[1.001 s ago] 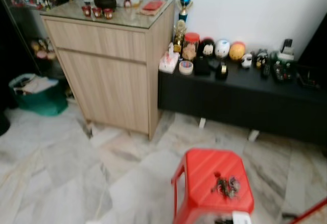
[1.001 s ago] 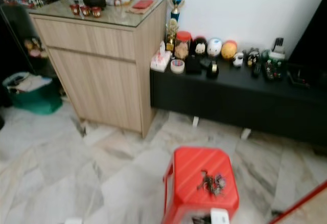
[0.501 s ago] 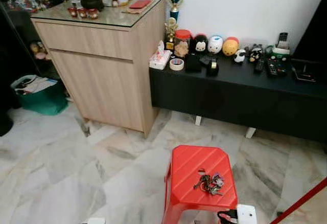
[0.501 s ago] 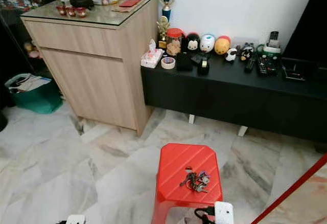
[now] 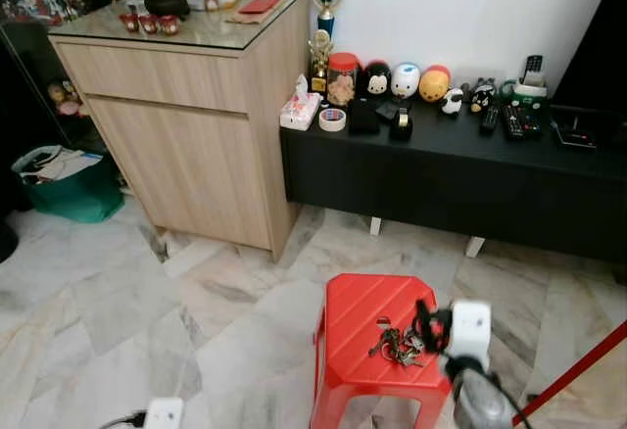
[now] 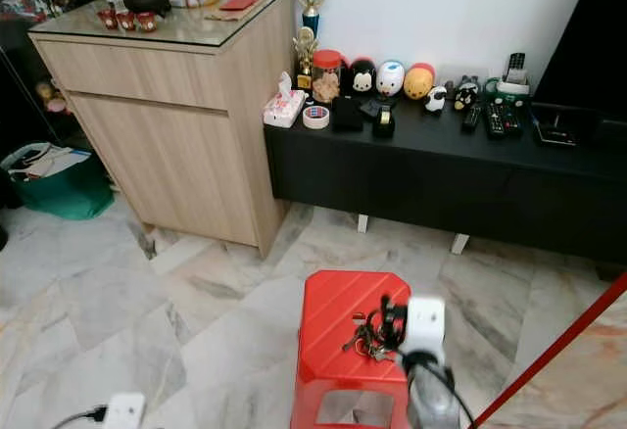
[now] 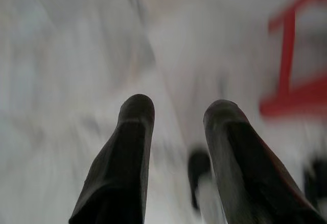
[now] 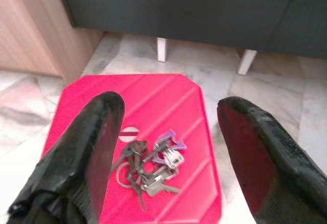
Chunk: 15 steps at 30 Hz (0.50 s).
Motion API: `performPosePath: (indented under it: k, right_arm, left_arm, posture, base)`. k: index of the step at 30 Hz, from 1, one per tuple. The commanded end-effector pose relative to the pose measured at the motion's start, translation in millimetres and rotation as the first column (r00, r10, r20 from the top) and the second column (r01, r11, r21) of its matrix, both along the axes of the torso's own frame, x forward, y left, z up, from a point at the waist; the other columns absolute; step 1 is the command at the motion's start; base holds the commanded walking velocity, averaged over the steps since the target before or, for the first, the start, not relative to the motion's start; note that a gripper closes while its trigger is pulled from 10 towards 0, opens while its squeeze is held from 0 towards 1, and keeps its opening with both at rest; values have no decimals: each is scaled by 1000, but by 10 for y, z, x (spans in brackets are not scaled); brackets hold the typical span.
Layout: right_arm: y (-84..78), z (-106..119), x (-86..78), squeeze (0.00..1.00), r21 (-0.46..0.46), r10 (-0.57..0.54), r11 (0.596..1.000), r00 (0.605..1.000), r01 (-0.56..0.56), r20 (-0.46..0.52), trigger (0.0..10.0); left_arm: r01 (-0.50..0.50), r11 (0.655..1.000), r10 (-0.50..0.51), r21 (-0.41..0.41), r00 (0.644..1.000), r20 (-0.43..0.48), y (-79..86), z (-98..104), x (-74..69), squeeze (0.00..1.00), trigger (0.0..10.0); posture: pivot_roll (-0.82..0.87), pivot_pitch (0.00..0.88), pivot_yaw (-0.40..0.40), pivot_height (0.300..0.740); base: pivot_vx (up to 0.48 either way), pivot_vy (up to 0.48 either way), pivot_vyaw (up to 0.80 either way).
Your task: Hang keys on a hook
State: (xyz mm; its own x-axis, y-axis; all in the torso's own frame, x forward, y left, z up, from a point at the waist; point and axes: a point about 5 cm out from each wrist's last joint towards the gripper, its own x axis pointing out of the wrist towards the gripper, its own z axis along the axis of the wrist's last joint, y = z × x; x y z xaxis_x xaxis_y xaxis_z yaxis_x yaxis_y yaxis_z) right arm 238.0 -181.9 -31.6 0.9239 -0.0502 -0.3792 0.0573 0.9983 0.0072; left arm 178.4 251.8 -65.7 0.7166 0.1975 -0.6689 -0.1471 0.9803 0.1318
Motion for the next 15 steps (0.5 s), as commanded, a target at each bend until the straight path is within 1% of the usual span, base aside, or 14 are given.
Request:
performPosePath:
  k: [1,2,3,4,5,6,7,8,9,10,11,13,15]
  right_arm:
    - [-46,58,54,0,9,-13,1000,999,12,34,10000]
    - [-72,68,46,0,15,-11,1000,999,10,44,10000]
    - [-82,73,42,0,14,-6,1000,999,6,49,10000]
    - [-89,73,27,0,12,0,1000,999,-1,55,10000]
    - [-93,73,16,0,10,4,1000,998,-5,58,10000]
    - [-96,70,4,0,9,7,1000,998,-7,61,10000]
    - [-90,60,-17,0,10,15,1000,998,-16,61,10000]
    - [-87,55,-25,0,13,19,1000,998,-19,59,10000]
    - [-84,41,-36,0,17,22,1000,998,-23,50,10000]
    - [-90,21,-52,0,18,17,1000,999,-17,37,10000]
    - [-98,16,-56,0,17,10,1000,999,-11,32,10000]
    - [-119,13,-60,0,10,-3,1000,1000,2,27,10000]
    - [-129,10,-63,0,2,2,1000,1000,-2,21,10000]
  left_arm:
    - [-25,1000,25,-4,996,85,54,88,89,0,10000]
    - [-35,999,33,5,977,212,103,237,239,0,10000]
    - [-33,999,28,15,960,279,121,323,318,0,10000]
    - [-20,999,6,29,918,396,114,485,450,0,10000]
    - [-11,999,-9,40,883,470,104,600,528,0,10000]
    - [-2,999,-22,44,853,522,77,689,577,0,10000]
    - [23,998,-50,54,809,586,7,821,622,0,10000]
    - [34,998,-62,57,795,604,-28,867,629,0,10000]
    - [54,996,-86,71,789,608,-83,868,606,0,10000]
    - [72,994,-111,88,790,603,-139,836,560,0,10000]
    - [74,993,-114,92,792,599,-151,822,544,0,10000]
    - [43,997,-73,65,799,597,-157,780,503,0,10000]
    - [47,998,-65,46,803,593,-212,739,470,0,10000]
  posture:
    - [24,0,-11,740]
    - [23,0,-15,740]
    - [25,0,-19,740]
    - [43,0,-29,740]
    - [43,0,-29,740]
    - [62,0,-39,740]
    - [74,0,-49,740]
    - [76,0,-51,740]
    - [80,0,-54,740]
    - [79,0,-55,740]
    - [75,0,-56,740]
    - [74,0,-54,740]
    - [70,0,-51,740]
  base:
    - [0,0,0]
    - [0,0,0]
    - [0,0,0]
    - [0,0,0]
    - [0,0,0]
    - [0,0,0]
    - [0,0,0]
    - [0,0,0]
    - [0,0,0]
    - [0,0,0]
    - [0,0,0]
    - [0,0,0]
    - [0,0,0]
